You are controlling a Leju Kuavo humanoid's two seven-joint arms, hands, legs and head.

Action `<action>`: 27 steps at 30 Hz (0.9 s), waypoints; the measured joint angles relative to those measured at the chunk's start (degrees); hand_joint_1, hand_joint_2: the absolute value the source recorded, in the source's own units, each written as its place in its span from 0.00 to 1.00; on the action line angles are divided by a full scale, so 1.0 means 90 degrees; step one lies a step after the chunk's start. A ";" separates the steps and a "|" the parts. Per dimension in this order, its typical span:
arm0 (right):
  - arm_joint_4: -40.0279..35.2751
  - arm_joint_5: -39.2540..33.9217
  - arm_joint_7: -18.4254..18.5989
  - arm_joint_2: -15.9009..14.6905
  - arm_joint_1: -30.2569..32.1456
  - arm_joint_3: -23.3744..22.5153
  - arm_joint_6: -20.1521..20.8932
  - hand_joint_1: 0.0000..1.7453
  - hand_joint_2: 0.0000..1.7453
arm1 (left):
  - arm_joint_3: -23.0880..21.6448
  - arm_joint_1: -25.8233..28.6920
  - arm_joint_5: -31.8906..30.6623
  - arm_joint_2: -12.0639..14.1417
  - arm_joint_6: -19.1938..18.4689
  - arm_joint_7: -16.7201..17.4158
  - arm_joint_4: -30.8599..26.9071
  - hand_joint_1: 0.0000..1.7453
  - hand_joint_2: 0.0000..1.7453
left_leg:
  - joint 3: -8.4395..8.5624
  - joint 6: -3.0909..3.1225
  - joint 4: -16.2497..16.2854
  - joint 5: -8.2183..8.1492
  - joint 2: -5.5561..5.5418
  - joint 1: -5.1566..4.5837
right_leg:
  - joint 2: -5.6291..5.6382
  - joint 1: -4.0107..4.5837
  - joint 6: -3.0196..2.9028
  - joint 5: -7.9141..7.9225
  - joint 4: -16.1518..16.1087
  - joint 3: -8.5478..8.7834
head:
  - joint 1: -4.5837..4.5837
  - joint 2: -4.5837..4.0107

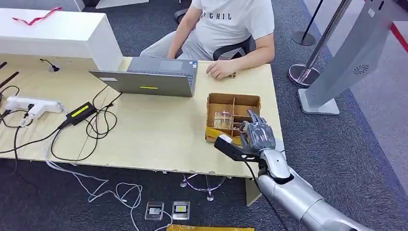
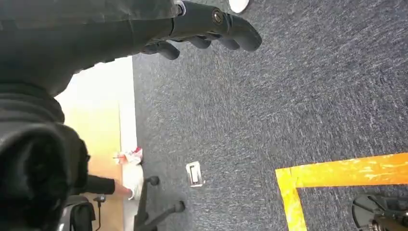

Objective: Pass the card to the sensor for recognition and then transmit it.

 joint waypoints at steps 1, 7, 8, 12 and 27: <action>0.0055 -0.0024 -0.0036 0.0029 -0.0032 0.0000 -0.0022 1.00 1.00 | 0.0000 0.0000 0.0007 0.0000 0.0005 -0.0002 0.0000 0.00 0.00 | 0.0000 0.0000 0.0000 0.0000 0.0000 0.0000 | 0.0000 0.0000 0.0000 0.0000 0.0000 0.0000 | -0.0002 0.0000; 0.0357 -0.0158 -0.0289 0.0206 -0.0070 0.0000 -0.0107 1.00 1.00 | 0.0000 0.0000 0.0046 0.0000 0.0034 0.0015 0.0000 0.00 0.00 | 0.0000 0.0000 0.0000 0.0000 0.0000 0.0000 | 0.0000 0.0000 0.0000 0.0000 0.0000 0.0000 | 0.0000 0.0000; 0.0435 -0.0197 -0.0374 0.0240 -0.0083 0.0000 -0.0134 1.00 1.00 | 0.0000 0.0000 0.0049 0.0000 0.0044 0.0027 0.0000 0.00 0.00 | 0.0000 0.0000 0.0000 0.0000 0.0000 0.0000 | 0.0000 0.0000 0.0000 0.0000 0.0000 0.0000 | 0.0000 0.0000; 0.0712 -0.0308 -0.0568 0.0378 -0.0127 0.0000 -0.0214 1.00 1.00 | 0.0000 0.0000 0.0051 0.0002 0.0063 0.0087 0.0000 0.00 0.00 | 0.0000 0.0000 0.0000 0.0000 0.0000 0.0000 | 0.0000 0.0000 0.0000 0.0000 0.0000 0.0000 | 0.0000 0.0000; 0.1185 -0.0260 -0.0709 0.0677 -0.0532 0.0002 -0.0675 1.00 1.00 | 0.0000 0.0001 0.0000 0.0051 0.0073 0.0107 0.0000 0.00 0.00 | 0.0001 -0.0001 0.0000 0.0001 0.0002 0.0000 | 0.0002 0.0000 -0.0002 0.0002 0.0002 0.0001 | 0.0000 0.0000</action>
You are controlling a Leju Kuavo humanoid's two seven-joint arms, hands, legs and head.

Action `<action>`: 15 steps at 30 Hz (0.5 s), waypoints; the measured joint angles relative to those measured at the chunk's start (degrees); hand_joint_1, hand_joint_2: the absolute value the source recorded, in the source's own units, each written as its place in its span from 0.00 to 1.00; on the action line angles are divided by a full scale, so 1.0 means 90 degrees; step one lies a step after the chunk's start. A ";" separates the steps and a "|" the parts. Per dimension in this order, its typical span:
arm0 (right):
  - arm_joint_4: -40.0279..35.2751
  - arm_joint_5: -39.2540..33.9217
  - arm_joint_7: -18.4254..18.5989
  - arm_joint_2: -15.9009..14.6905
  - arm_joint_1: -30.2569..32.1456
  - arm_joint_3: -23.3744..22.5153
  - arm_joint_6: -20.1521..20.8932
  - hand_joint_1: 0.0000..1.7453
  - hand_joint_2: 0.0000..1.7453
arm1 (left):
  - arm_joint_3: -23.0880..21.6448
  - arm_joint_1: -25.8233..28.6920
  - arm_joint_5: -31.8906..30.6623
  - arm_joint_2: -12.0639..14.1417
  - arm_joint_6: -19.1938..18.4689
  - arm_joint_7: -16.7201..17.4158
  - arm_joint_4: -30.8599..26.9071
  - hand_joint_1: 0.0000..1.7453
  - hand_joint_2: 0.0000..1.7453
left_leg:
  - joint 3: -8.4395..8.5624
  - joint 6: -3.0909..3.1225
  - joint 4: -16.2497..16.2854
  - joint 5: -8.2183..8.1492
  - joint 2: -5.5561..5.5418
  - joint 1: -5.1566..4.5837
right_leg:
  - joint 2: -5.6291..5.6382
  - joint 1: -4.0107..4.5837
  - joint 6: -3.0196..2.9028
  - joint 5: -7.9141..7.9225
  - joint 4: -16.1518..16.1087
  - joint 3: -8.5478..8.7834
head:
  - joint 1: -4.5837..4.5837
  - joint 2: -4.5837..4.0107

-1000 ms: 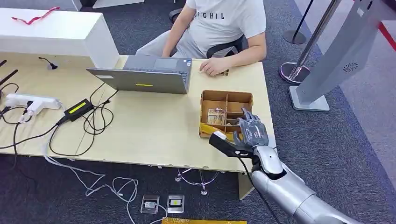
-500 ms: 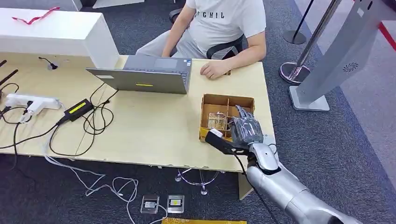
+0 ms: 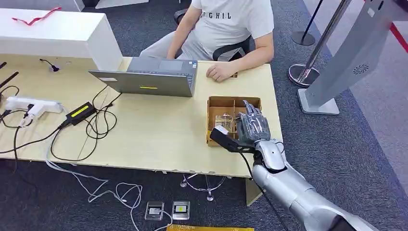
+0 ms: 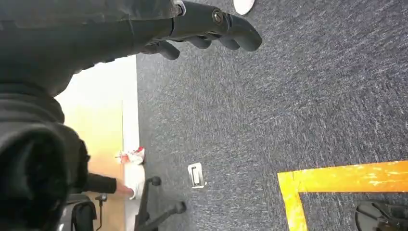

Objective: Pass the card to the sensor for recognition and then transmit it.

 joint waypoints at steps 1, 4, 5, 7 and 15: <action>-0.0007 0.0000 0.0015 0.0027 -0.0082 -0.0002 -0.0042 1.00 1.00 | 0.0000 0.0001 -0.0020 0.0002 0.0000 0.0000 0.0000 0.00 0.00 | -0.0001 0.0000 0.0000 0.0000 0.0000 0.0000 | 0.0000 0.0000 0.0000 0.0000 0.0000 0.0000 | 0.0000 0.0000; -0.0148 0.0000 0.0172 0.0114 -0.0348 -0.0043 -0.0037 1.00 1.00 | 0.0000 0.0000 -0.0046 0.0005 0.0000 0.0002 0.0000 0.00 0.00 | 0.0001 -0.0002 0.0000 0.0001 0.0000 0.0001 | 0.0000 0.0001 0.0000 0.0000 0.0001 -0.0001 | 0.0000 0.0000; -0.0213 0.0005 0.0196 0.0136 -0.0417 -0.0063 -0.0032 1.00 1.00 | 0.0000 -0.0001 -0.0051 0.0005 -0.0002 0.0002 0.0000 0.00 0.00 | 0.0001 -0.0002 0.0000 0.0001 -0.0001 0.0001 | 0.0000 0.0001 0.0000 0.0000 0.0001 -0.0001 | 0.0000 0.0000; -0.0291 0.0017 0.0231 0.0170 -0.0528 -0.0095 -0.0059 1.00 1.00 | 0.0000 0.0000 -0.0078 0.0005 -0.0005 0.0000 0.0000 0.00 0.00 | 0.0000 -0.0002 0.0000 0.0002 -0.0001 0.0001 | -0.0001 0.0001 0.0000 0.0000 0.0001 -0.0001 | 0.0000 0.0000; -0.0933 0.0401 0.0573 0.0189 -0.0875 -0.0185 -0.0338 1.00 1.00 | -0.0034 0.0001 -0.0175 0.0002 -0.0054 0.0000 0.0000 0.00 0.00 | 0.0002 -0.0003 0.0000 0.0002 -0.0001 0.0001 | 0.0000 0.0001 -0.0001 0.0000 0.0000 -0.0002 | 0.0000 0.0000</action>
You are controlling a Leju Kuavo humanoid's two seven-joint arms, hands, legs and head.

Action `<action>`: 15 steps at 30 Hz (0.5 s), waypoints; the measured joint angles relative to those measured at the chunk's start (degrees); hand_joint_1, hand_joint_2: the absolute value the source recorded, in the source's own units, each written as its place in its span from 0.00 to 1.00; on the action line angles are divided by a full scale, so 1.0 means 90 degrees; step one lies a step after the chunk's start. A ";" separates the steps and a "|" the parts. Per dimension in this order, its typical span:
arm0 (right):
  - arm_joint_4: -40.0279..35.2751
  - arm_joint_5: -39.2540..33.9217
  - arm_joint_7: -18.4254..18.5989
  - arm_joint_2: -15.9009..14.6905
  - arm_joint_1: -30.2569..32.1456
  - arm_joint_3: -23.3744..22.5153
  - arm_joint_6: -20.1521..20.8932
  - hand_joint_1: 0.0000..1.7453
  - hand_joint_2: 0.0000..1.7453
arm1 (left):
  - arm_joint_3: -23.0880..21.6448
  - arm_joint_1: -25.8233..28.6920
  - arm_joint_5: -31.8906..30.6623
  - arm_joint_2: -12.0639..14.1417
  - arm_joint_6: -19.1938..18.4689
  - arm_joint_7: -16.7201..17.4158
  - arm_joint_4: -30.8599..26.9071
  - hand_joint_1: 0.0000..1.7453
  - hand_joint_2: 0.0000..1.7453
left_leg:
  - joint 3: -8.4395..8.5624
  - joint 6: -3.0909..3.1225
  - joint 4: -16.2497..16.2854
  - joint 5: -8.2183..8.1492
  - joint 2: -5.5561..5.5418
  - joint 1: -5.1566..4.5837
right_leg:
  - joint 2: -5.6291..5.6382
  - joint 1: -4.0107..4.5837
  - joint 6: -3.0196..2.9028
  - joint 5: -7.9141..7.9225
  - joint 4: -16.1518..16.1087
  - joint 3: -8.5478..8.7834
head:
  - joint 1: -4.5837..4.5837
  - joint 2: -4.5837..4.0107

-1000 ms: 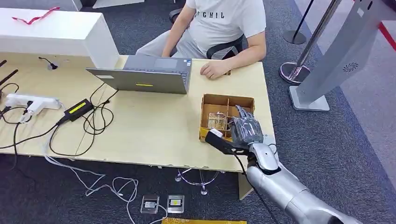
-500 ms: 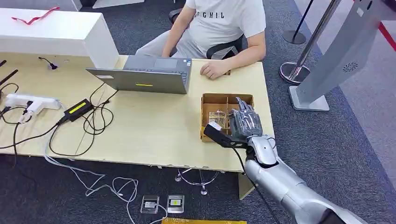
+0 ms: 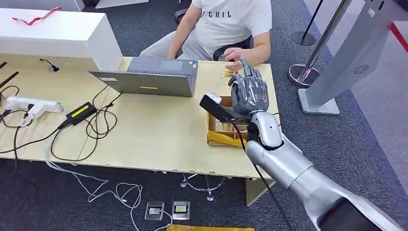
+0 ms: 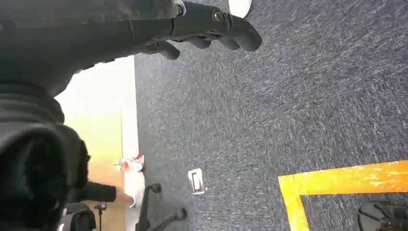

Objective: Pass the card to the sensor for recognition and then transmit it.

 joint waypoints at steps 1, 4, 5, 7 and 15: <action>-0.0065 0.0010 0.0022 0.0000 -0.0004 -0.0007 0.0019 1.00 1.00 | 0.0000 0.0000 0.0002 -0.0002 -0.0010 0.0000 0.0000 0.00 0.00 | 0.0000 0.0000 0.0000 0.0000 0.0000 0.0000 | 0.0000 0.0000 0.0000 0.0000 0.0000 0.0000 | 0.0000 0.0000; -0.0187 0.0017 0.0073 0.0000 -0.0006 -0.0007 0.0044 1.00 1.00 | 0.0000 0.0000 0.0010 -0.0005 -0.0017 -0.0002 0.0000 0.00 0.00 | 0.0000 0.0000 0.0000 0.0000 0.0000 0.0000 | 0.0000 0.0000 0.0000 0.0000 0.0000 0.0000 | 0.0000 0.0000; -0.0221 0.0019 0.0087 0.0000 -0.0007 -0.0007 0.0049 1.00 1.00 | 0.0000 0.0000 0.0010 -0.0007 -0.0017 -0.0005 0.0000 0.00 0.00 | 0.0000 0.0000 0.0000 0.0000 0.0000 0.0000 | 0.0000 0.0000 0.0000 0.0000 0.0000 0.0000 | 0.0002 0.0002; -0.0274 0.0024 0.0124 -0.0002 -0.0006 -0.0007 0.0053 1.00 1.00 | 0.0000 0.0000 0.0007 -0.0007 -0.0017 -0.0034 0.0000 0.00 0.00 | 0.0000 0.0000 0.0000 0.0000 0.0000 0.0000 | 0.0000 0.0000 0.0000 0.0000 0.0000 0.0000 | 0.0000 0.0000; -0.0378 0.0019 0.0204 -0.0070 -0.0003 -0.0007 0.0070 1.00 1.00 | -0.0007 -0.0001 -0.0034 -0.0007 -0.0048 -0.0117 0.0000 0.00 0.00 | 0.0000 0.0000 0.0000 0.0000 0.0001 0.0000 | 0.0001 0.0000 0.0000 0.0000 0.0000 -0.0002 | 0.0000 0.0000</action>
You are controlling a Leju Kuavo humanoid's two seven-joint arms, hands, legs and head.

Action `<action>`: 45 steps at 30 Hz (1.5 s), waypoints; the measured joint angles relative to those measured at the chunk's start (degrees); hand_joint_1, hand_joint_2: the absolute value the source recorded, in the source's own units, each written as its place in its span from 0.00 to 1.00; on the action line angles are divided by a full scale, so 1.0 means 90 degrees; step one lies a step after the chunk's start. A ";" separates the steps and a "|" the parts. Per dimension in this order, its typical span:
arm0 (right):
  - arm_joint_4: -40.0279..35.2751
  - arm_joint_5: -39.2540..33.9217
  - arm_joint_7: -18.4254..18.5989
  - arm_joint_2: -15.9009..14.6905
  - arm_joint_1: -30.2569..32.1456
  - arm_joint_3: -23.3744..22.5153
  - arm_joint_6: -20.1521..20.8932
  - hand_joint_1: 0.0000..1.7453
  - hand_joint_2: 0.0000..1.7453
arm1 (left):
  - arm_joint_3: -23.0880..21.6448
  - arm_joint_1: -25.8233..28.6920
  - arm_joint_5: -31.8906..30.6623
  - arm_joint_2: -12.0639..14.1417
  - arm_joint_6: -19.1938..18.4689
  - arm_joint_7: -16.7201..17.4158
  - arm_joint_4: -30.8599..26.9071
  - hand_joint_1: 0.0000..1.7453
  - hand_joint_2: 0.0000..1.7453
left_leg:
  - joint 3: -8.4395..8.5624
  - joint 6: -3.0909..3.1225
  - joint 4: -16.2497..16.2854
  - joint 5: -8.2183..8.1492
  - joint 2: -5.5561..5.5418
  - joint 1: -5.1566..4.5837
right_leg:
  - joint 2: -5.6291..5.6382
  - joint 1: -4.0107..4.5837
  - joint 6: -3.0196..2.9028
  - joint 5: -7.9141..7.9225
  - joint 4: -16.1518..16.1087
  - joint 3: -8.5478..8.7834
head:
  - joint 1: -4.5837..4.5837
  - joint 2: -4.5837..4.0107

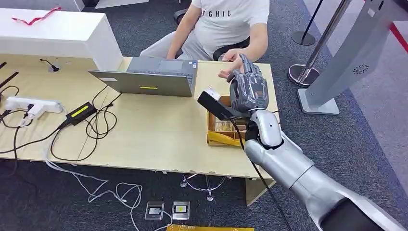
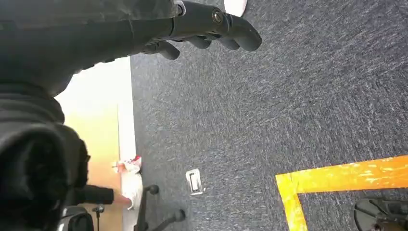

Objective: Pass the card to the sensor for recognition and then transmit it.

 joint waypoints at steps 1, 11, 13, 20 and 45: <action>-0.0005 -0.0002 0.0000 -0.0007 0.0000 0.0000 0.0000 1.00 1.00 | 0.0000 0.0000 -0.0002 0.0000 -0.0005 -0.0005 0.0000 0.00 0.00 | 0.0000 0.0000 0.0000 0.0000 0.0000 0.0000 | 0.0000 0.0000 0.0000 0.0000 0.0000 0.0000 | 0.0000 0.0000; -0.0097 0.0036 0.0189 -0.0095 0.0056 0.0002 0.0119 1.00 1.00 | -0.0039 0.0001 0.0000 -0.0005 -0.0058 -0.0051 0.0000 0.00 0.00 | 0.0000 0.0000 0.0000 0.0000 0.0000 0.0000 | -0.0001 0.0000 0.0000 0.0000 0.0000 -0.0001 | 0.0000 0.0000; -0.0119 0.0054 0.0235 -0.0119 0.0082 0.0002 0.0143 1.00 1.00 | -0.0046 0.0002 0.0000 -0.0005 -0.0068 -0.0051 0.0000 0.00 0.00 | 0.0000 0.0000 0.0000 0.0000 0.0000 0.0000 | 0.0000 0.0000 0.0000 0.0000 0.0000 -0.0001 | 0.0000 0.0000; -0.0202 0.0333 0.0447 -0.0218 0.0147 0.0012 0.0177 0.00 1.00 | -0.0102 0.0002 -0.0002 -0.0005 -0.0112 -0.0005 0.0000 0.00 0.00 | -0.0001 0.0000 0.0000 0.0000 0.0000 0.0000 | 0.0000 0.0000 0.0000 0.0000 0.0000 -0.0002 | 0.0000 0.0000; -0.0367 -0.1093 0.1181 -0.1234 0.0213 -0.0624 0.0527 0.00 1.00 | -0.0117 0.0019 -0.0024 -0.0029 -0.0134 0.0092 0.0000 0.00 0.00 | -0.0003 0.0000 0.0001 0.0000 -0.0002 -0.0003 | -0.0004 -0.0002 0.0001 0.0000 -0.0003 -0.0002 | 0.0000 0.0000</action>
